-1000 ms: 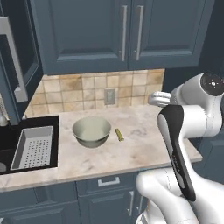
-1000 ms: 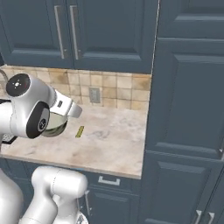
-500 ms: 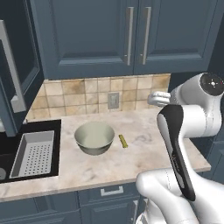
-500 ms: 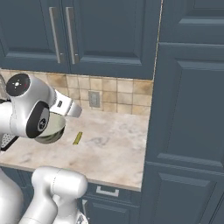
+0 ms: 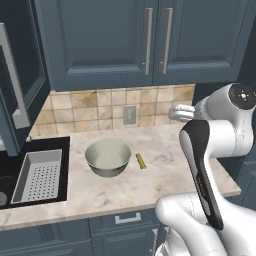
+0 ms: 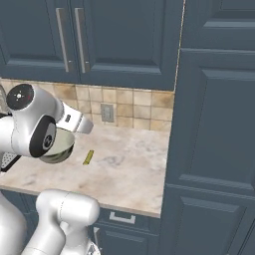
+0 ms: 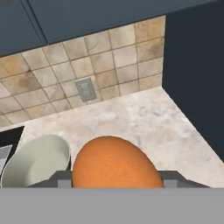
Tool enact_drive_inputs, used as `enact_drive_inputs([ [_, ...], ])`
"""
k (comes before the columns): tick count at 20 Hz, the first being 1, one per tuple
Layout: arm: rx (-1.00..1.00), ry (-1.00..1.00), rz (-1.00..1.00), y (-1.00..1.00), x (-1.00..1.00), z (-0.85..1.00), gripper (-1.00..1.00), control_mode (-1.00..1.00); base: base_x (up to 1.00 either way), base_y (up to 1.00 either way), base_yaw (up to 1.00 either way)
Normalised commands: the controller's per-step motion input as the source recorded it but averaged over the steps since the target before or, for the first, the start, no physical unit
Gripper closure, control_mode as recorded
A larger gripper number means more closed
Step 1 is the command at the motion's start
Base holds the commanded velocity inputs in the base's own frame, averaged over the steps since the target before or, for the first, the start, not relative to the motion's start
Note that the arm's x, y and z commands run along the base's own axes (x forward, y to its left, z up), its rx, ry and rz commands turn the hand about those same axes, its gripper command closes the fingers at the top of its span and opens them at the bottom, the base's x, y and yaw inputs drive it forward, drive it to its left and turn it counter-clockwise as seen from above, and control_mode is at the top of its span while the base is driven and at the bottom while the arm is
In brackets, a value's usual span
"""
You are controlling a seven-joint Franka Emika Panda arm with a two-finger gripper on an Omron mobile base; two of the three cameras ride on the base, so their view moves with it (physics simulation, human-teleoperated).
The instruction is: Pick the egg and butter from the fridge and place them by the bowl for mixing.
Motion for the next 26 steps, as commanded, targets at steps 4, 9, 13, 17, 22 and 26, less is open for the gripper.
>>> enact_drive_inputs([
  [4,0.09,0.06,0.02,-0.19,-0.05,-0.16,1.00,-1.00,-0.01,-0.01,0.00],
  [9,0.26,0.15,0.01,-0.17,0.00,-0.44,1.00,-1.00,0.00,0.00,0.00],
  [13,0.21,0.13,0.00,0.01,0.16,-0.61,1.00,-1.00,0.00,0.00,0.00],
  [17,0.05,0.17,-0.02,0.03,0.27,-0.64,1.00,-1.00,0.00,0.00,0.00],
  [22,0.01,0.14,-0.07,0.01,0.30,-0.70,1.00,-1.00,0.00,0.00,0.00],
  [26,0.04,0.10,-0.09,0.04,0.45,-0.61,1.00,-1.00,0.00,0.00,0.00],
])
